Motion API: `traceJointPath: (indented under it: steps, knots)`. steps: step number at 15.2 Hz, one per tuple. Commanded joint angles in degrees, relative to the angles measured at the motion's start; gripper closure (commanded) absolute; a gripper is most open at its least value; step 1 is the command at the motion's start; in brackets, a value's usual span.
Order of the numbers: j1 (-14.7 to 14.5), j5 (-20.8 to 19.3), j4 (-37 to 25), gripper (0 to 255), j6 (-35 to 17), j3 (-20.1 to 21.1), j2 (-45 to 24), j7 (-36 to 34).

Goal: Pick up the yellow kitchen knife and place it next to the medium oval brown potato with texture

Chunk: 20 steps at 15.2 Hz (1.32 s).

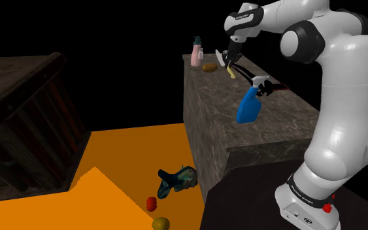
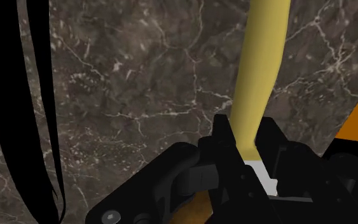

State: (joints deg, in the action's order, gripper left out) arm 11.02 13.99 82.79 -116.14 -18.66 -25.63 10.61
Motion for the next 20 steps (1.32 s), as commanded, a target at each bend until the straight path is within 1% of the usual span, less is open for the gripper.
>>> traceJointPath:
  steps: [1, 19, 20]
  knots:
    - [-0.1, 0.2, 0.6, 255, -1.1, 0.1, -0.5, 0.1]
    - [0.2, 2.8, 8.5, 255, -13.1, 1.5, -4.9, 2.6]
    - [0.2, 2.8, 8.5, 255, -13.1, 1.5, -4.9, 2.6]
